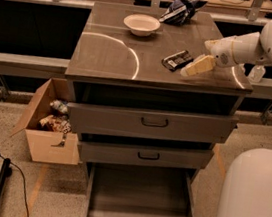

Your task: Place rxbar chocolate into bottom drawer

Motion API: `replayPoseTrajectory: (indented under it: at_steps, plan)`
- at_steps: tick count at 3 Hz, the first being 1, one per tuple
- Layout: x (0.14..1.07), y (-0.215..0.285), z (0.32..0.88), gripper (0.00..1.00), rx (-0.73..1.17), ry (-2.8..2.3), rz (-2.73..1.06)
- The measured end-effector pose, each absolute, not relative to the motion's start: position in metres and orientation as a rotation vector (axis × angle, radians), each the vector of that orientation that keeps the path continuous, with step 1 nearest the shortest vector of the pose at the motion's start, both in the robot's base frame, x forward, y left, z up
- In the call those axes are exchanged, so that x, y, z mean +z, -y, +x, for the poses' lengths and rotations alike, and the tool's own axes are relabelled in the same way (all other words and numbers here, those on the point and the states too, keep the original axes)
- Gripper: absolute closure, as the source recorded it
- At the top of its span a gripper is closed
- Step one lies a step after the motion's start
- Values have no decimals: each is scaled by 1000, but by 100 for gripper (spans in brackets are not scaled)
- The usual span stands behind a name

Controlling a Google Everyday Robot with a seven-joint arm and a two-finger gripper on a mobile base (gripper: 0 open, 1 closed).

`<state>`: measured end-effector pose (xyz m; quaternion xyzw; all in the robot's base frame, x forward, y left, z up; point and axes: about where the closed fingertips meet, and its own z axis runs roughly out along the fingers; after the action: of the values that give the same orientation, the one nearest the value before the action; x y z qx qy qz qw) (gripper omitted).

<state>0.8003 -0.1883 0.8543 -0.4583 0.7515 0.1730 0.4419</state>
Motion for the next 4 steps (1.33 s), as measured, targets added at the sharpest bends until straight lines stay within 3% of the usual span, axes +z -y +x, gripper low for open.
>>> replayPoseTrajectory:
  at_steps: [1,4]
  plan:
    - [857,156,798,0,519,-1831,-1155]
    - [841,151,809,0,506,-1880,-1140]
